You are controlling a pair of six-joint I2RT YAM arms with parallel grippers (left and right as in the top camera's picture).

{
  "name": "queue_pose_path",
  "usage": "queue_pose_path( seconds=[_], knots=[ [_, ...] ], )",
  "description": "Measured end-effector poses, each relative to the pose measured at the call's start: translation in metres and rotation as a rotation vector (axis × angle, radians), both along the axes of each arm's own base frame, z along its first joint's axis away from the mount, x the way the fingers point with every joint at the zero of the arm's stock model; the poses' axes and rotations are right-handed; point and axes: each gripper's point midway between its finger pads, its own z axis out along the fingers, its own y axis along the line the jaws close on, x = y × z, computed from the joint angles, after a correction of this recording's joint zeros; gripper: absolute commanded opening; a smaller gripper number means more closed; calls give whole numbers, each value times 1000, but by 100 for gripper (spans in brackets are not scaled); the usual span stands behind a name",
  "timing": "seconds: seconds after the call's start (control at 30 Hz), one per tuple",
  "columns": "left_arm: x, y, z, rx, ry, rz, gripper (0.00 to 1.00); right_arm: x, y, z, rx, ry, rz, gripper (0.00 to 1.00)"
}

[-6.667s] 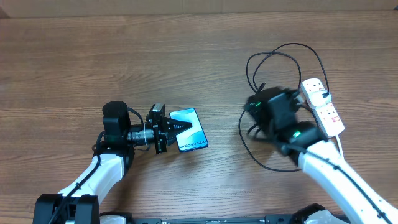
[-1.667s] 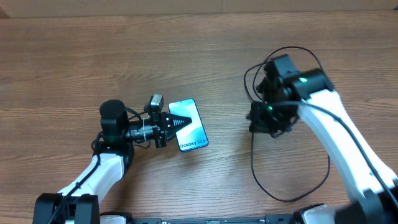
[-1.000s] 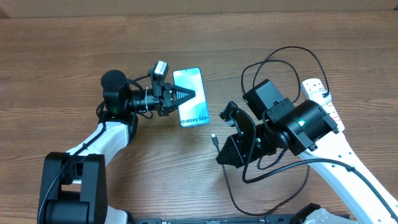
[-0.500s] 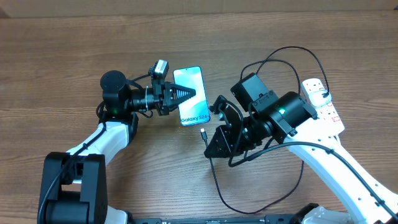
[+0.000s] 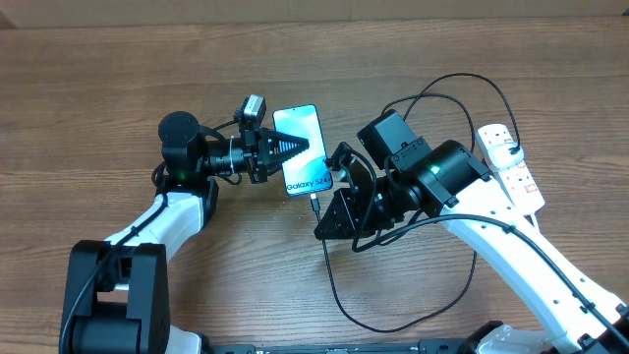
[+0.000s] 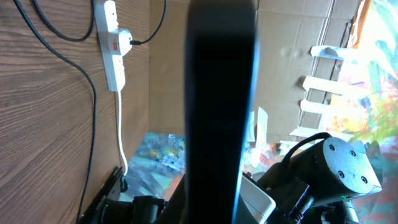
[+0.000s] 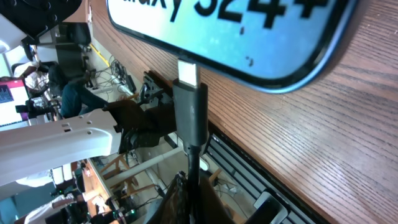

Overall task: Plug charger to phone and switch on socket
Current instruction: 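Carry the plug with the right gripper toward the phone's bottom port, then align the plug with the phone's port and push it in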

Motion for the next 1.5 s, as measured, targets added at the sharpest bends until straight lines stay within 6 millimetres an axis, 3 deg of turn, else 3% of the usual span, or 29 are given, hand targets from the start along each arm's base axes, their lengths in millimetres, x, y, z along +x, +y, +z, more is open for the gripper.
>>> queue_pose_path(
  seconds=[1.5],
  knots=[
    [1, 0, 0, 0, -3, 5, 4, 4, 6, 4, 30, -10, -6, 4]
  ],
)
